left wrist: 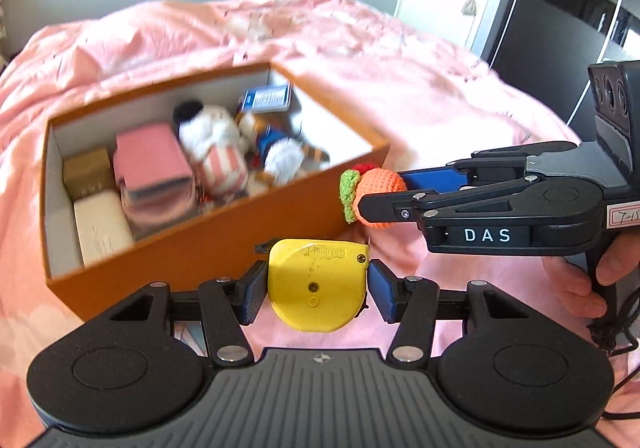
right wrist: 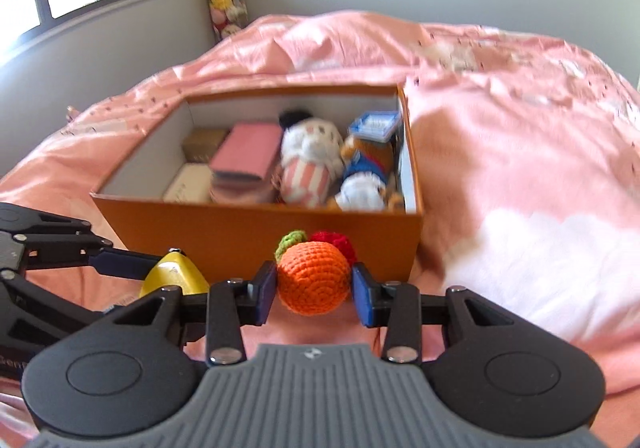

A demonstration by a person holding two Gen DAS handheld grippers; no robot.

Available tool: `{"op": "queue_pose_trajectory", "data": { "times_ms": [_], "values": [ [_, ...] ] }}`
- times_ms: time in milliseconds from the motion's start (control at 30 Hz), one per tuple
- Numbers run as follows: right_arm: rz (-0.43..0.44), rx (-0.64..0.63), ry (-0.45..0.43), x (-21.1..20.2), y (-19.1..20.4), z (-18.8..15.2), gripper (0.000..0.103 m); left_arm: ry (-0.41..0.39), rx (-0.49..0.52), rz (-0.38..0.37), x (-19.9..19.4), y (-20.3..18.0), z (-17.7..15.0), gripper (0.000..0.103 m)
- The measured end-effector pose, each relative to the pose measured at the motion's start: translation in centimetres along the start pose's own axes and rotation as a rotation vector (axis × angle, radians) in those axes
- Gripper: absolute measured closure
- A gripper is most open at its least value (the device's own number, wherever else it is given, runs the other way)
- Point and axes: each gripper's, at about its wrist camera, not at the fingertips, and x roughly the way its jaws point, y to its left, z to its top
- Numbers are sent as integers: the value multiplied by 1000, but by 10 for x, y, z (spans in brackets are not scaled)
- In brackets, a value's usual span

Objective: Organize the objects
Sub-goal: 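Close the left tool on the tape measure while the right grasps the orange ball, then lift the tape measure over the orange box with the left tool while the right carries the ball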

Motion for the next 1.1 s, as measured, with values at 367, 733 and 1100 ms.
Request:
{"op": "queue_pose_trajectory", "data": {
  "times_ms": [367, 733, 1100],
  "values": [
    [34, -89, -13, -2, -12, 62, 60, -62, -14, 34, 0, 25, 59, 41],
    [6, -328, 220, 69, -20, 91, 61, 96, -259, 113, 77, 65, 77, 41],
    [-34, -459, 360, 105, -13, 88, 60, 187, -208, 117, 107, 63, 76, 41]
  ]
}}
